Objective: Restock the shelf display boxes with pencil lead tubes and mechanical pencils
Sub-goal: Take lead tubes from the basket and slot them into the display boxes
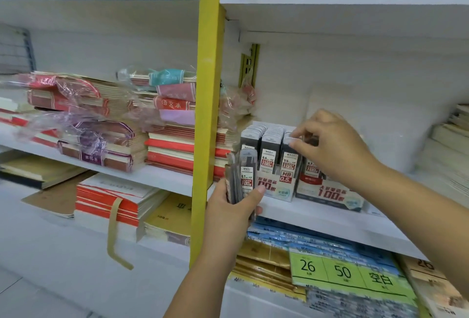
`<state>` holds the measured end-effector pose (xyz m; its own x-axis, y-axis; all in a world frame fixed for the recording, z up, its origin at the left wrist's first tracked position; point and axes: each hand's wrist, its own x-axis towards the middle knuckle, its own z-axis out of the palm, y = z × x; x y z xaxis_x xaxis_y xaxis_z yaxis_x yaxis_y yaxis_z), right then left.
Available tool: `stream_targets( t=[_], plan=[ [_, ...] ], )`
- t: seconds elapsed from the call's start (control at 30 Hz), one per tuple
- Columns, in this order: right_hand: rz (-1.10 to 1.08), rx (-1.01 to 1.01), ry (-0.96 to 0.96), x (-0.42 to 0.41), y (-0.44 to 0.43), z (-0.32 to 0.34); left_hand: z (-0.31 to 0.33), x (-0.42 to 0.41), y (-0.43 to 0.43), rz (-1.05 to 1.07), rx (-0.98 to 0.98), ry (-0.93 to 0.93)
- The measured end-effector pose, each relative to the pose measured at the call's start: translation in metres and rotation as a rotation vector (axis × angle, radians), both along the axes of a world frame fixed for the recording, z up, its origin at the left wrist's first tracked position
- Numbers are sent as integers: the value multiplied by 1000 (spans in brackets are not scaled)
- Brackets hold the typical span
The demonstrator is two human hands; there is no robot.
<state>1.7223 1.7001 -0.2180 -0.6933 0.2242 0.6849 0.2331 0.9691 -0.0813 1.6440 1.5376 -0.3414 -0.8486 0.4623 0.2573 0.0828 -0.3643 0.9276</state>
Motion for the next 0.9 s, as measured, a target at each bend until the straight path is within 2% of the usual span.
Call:
stream_targets(
  t=[0.1, 0.2, 0.23, 0.3, 0.4, 0.47, 0.63, 0.73, 0.83, 0.9],
  plan=[
    [-125, 218, 43, 1, 1, -11, 2, 4, 3, -22, -1, 13],
    [-148, 229, 119, 6, -3, -25, 3, 10, 4, -45, -18, 15],
    [-86, 174, 181, 8, -6, -31, 4, 12, 4, -55, -26, 17],
    [124, -88, 266, 16, -15, -41, 5, 17, 3, -79, -49, 41],
    [391, -565, 171, 23, -29, -54, 6, 22, 2, -99, -103, 105],
    [449, -699, 129, 26, -31, -61, 6, 26, 0, -108, -144, 129],
    [444, -913, 242, 33, -26, -66, 5, 30, -3, -199, -169, 25],
    [441, -918, 242, 40, -24, -63, 2, 28, -4, -218, -170, -19],
    [438, -847, 148, 48, -25, -63, -1, 27, -3, -220, -179, -12],
    [435, -808, 190, 58, -22, -58, -1, 28, 1, -228, -192, 8]
  ],
)
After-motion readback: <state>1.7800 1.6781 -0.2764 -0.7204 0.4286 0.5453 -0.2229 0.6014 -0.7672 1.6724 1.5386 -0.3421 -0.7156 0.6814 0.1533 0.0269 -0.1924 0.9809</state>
